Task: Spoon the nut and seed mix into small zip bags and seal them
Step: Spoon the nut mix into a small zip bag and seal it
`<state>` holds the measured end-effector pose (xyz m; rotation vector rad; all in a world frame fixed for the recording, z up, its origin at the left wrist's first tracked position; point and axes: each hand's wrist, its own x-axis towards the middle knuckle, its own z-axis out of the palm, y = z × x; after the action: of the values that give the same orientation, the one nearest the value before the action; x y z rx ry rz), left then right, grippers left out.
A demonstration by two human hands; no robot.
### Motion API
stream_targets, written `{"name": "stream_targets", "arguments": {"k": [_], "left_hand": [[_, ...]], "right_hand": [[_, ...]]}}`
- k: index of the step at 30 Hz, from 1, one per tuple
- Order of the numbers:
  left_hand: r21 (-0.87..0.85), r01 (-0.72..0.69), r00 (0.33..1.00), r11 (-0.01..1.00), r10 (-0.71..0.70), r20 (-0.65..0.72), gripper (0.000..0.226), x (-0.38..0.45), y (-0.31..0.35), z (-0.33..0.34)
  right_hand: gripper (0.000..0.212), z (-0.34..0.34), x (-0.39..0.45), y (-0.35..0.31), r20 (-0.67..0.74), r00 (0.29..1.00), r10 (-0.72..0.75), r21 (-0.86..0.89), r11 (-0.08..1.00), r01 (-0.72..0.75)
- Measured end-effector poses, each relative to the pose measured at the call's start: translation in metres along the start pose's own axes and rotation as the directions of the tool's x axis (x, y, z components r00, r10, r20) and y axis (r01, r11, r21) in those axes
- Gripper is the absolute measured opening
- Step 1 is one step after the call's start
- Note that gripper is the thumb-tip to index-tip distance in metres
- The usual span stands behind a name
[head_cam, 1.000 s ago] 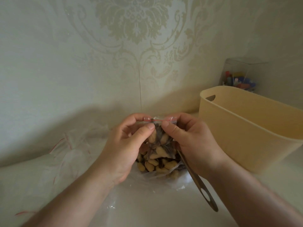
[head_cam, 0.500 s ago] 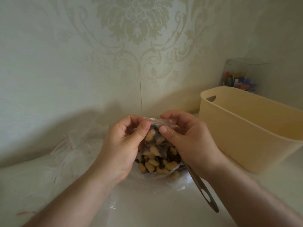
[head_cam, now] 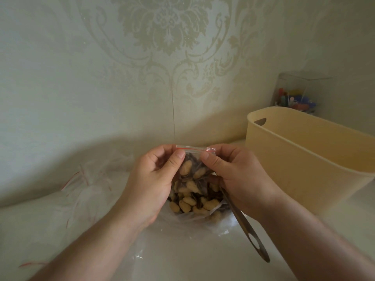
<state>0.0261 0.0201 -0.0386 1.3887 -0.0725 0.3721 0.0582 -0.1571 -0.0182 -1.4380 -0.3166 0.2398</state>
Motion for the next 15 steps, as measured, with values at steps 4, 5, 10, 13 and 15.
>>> {"name": "stream_targets", "arguments": {"k": [4,5,10,13,15], "left_hand": [[0.047,-0.032,0.999,0.998,0.031,0.025,0.02,-0.0013,0.0013,-0.0004],[0.049,-0.037,0.999,0.998,0.035,0.027,0.02,-0.0013,0.0015,-0.0003],[0.049,-0.058,0.998,0.997,0.057,0.022,0.019,-0.0012,0.0002,0.0022],[0.032,-0.053,0.998,0.998,0.053,0.016,0.018,-0.0002,-0.0014,0.0012],[0.031,-0.049,0.999,0.998,0.049,0.017,0.017,0.0004,-0.0019,0.0002]], "right_hand": [[0.023,0.0005,0.0004,0.0007,-0.005,1.0,-0.01,0.005,1.0,0.01],[0.022,0.0017,-0.0005,0.0002,-0.013,1.0,-0.011,0.023,1.0,0.012],[0.02,0.0057,-0.0016,0.0001,-0.031,0.999,-0.012,0.05,0.999,0.014],[0.018,0.0055,-0.0006,0.0003,-0.05,0.999,-0.008,0.034,0.999,0.01],[0.016,0.0032,0.0009,0.0009,-0.076,0.997,-0.014,-0.01,1.0,0.013]]}}
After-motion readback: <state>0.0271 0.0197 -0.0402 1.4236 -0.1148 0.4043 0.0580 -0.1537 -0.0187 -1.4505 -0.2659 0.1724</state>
